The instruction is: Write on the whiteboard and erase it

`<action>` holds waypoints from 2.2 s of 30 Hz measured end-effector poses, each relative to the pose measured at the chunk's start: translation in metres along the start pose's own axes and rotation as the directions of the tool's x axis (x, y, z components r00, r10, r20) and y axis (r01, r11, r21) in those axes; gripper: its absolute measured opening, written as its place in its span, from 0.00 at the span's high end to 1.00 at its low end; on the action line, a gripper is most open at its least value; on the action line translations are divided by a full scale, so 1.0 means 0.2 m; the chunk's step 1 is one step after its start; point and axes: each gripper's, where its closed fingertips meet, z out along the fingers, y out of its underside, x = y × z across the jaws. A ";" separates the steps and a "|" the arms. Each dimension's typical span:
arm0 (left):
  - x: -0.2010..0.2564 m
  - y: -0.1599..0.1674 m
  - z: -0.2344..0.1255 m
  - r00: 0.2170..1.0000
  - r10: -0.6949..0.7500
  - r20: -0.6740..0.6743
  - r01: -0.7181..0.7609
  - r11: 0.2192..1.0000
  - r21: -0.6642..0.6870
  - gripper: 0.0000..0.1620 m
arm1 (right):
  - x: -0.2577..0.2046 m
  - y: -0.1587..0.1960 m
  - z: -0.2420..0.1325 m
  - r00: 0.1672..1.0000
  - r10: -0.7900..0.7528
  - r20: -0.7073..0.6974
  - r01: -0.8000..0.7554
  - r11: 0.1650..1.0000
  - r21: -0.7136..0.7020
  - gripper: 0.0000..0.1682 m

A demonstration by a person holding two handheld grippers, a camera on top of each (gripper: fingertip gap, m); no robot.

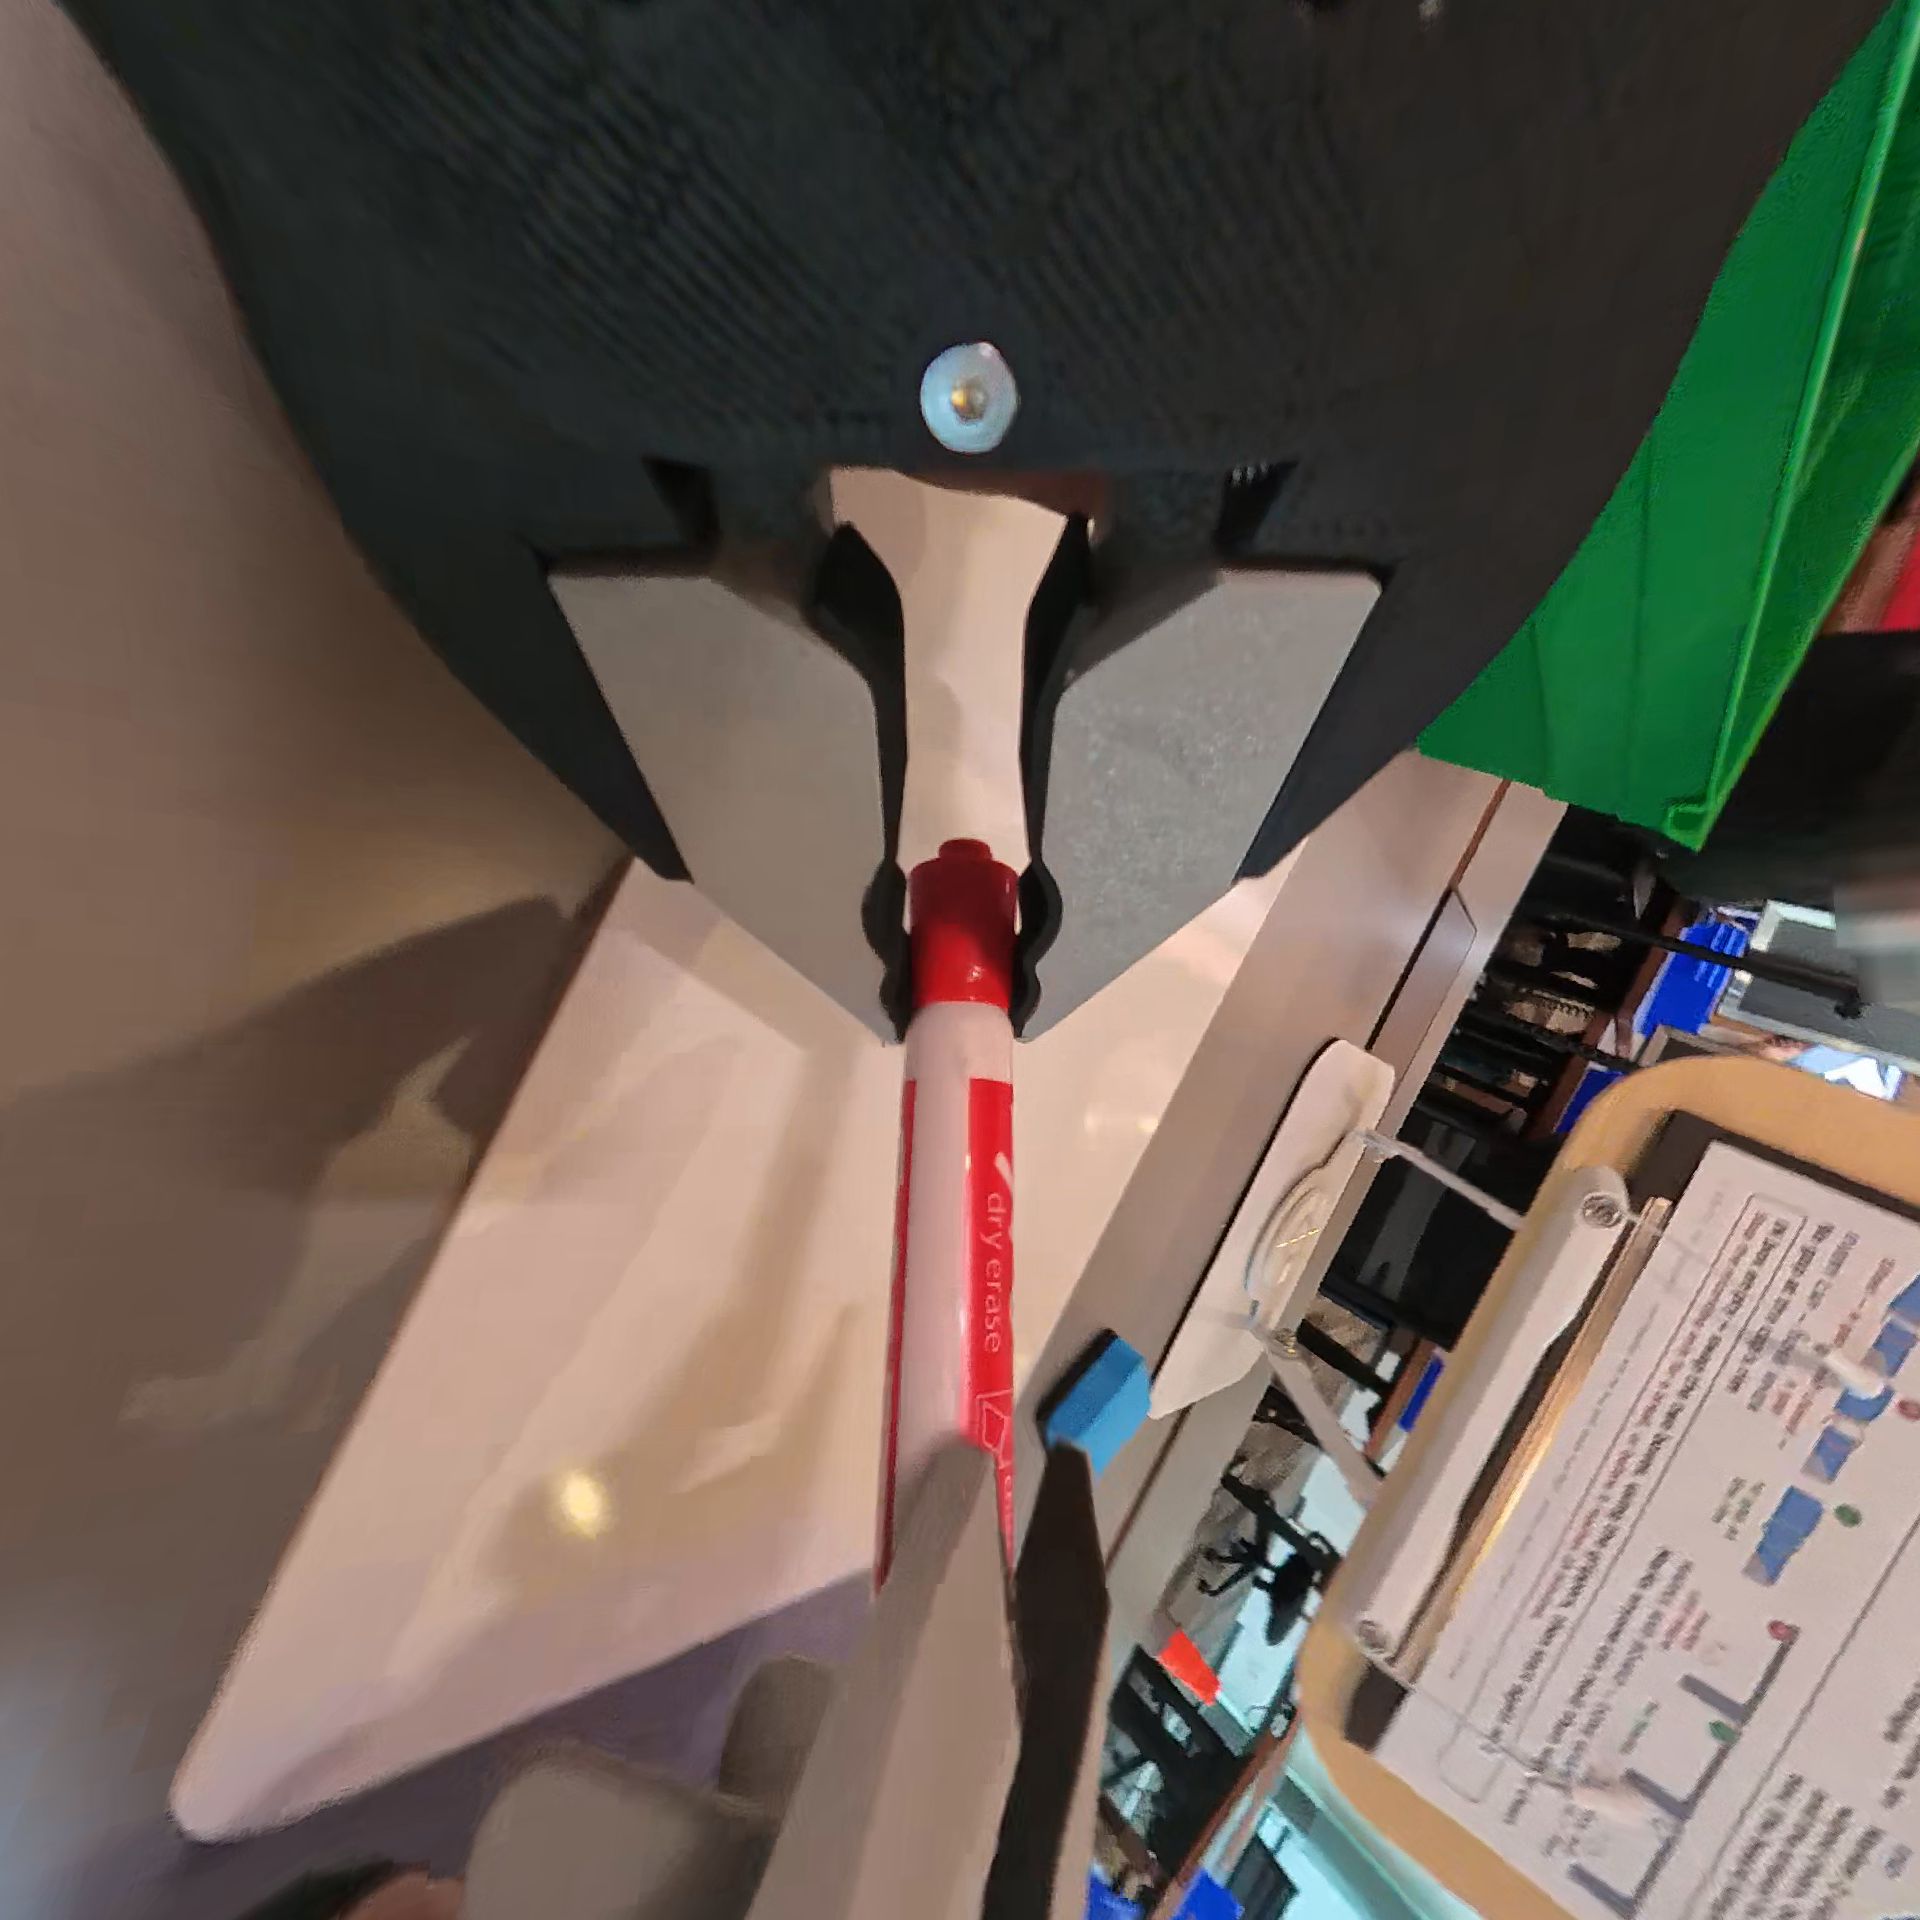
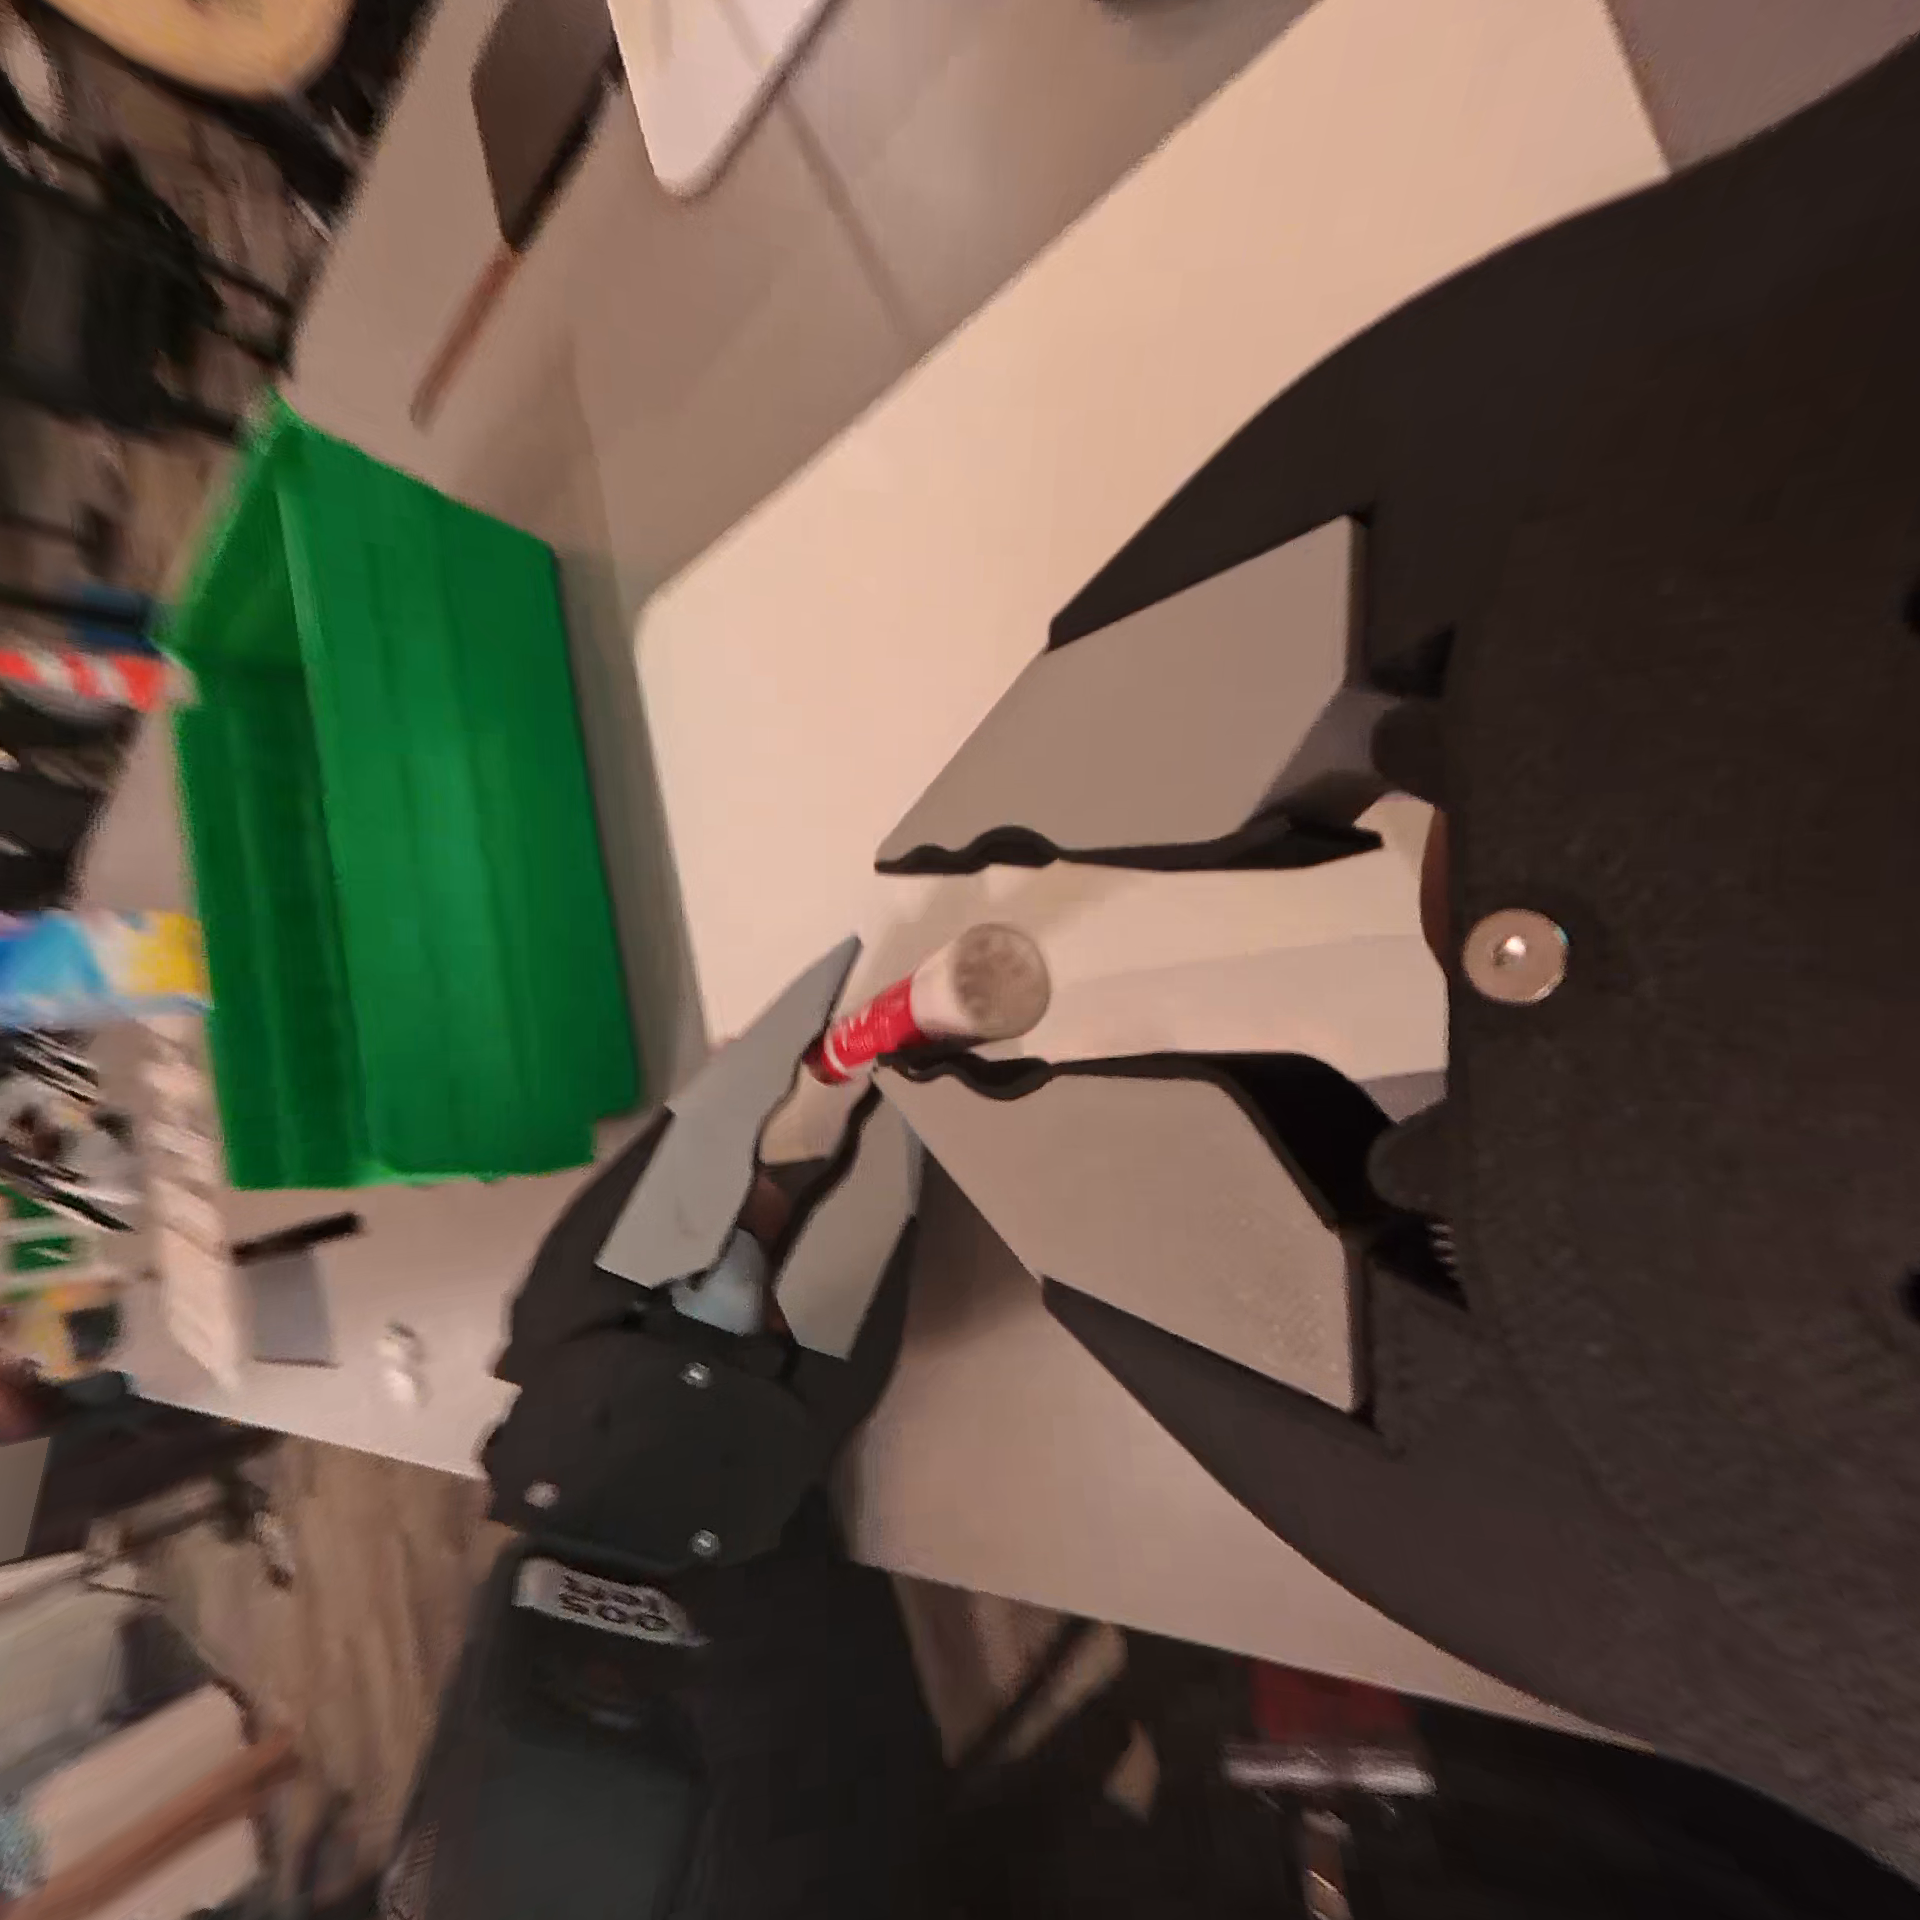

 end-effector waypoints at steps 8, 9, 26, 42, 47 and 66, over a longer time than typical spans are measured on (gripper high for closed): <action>-0.17 -0.04 -0.02 0.975 -0.181 0.130 0.175 0.983 0.058 0.91 | 0.01 -0.17 -0.04 0.953 0.285 0.101 -0.303 0.900 0.314 0.62; -0.16 -0.05 -0.02 0.977 -0.173 0.126 0.166 0.984 0.067 0.91 | -0.02 -0.17 -0.02 0.946 0.297 0.132 -0.324 0.892 0.314 0.62; -0.10 -0.05 0.00 0.986 -0.130 0.100 0.127 0.991 0.044 0.92 | -0.07 -0.24 0.14 0.968 0.215 0.130 -0.248 0.905 0.346 0.90; -0.11 -0.07 0.00 0.981 -0.163 0.107 0.157 0.986 0.056 0.93 | -0.12 -0.25 0.12 0.921 0.267 0.283 -0.354 0.877 0.324 0.85; -0.12 -0.05 0.00 0.983 -0.091 0.156 0.089 0.996 0.025 0.92 | -0.08 -0.18 0.17 0.950 0.259 0.174 -0.298 0.918 0.262 0.88; -0.03 -0.05 0.00 0.997 -0.026 0.072 0.024 0.999 0.026 0.93 | -0.09 -0.06 0.21 0.954 0.255 0.159 -0.275 0.953 0.125 0.90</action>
